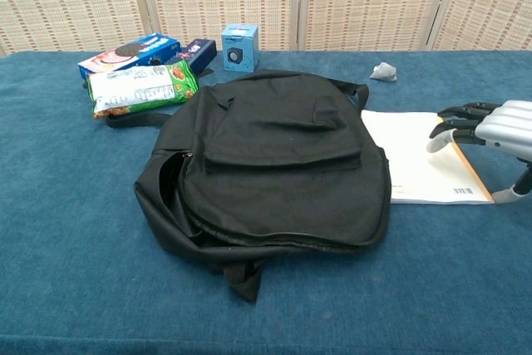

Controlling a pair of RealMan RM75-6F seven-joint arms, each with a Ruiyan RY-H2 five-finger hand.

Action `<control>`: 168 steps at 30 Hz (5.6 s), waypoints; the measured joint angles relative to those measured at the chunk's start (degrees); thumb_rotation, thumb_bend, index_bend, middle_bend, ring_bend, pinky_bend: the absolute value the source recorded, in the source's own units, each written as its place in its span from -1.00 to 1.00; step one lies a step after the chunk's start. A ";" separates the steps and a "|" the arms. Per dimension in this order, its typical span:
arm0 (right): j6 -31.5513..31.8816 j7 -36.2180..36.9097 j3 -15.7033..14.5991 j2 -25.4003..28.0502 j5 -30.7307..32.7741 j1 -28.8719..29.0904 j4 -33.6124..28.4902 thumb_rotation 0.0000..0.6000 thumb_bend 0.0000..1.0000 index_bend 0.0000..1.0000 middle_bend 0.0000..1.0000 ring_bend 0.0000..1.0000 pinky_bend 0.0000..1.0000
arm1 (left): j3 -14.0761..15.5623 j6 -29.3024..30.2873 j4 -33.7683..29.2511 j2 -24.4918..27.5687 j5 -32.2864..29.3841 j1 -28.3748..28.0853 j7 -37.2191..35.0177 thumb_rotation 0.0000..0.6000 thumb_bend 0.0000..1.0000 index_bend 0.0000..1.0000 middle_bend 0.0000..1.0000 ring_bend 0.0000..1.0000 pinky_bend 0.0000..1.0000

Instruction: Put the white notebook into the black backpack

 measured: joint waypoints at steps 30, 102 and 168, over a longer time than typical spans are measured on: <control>-0.28 -0.17 2.43 -5.60 1.90 4.11 0.16 1.00 -0.35 -0.46 -0.58 -0.95 -0.84 | -0.03 -1.01 0.69 -0.21 -0.89 -0.02 -1.36 1.00 -0.48 -0.90 -0.90 -0.89 -0.94; 18.11 -12.49 12.35 12.56 9.64 -1.39 -18.43 1.00 0.01 0.32 -0.19 -0.66 -0.75 | -2.87 -14.92 0.87 4.01 8.25 -14.68 -10.33 1.00 -0.48 -0.79 -0.90 -0.88 -0.94; 20.60 -18.61 18.81 23.83 11.57 -7.95 -31.90 1.00 0.01 0.37 -0.18 -0.64 -0.75 | 0.27 -60.96 9.54 -15.66 -14.04 -57.03 -1.47 1.00 -0.48 -1.00 -1.00 -0.89 -0.94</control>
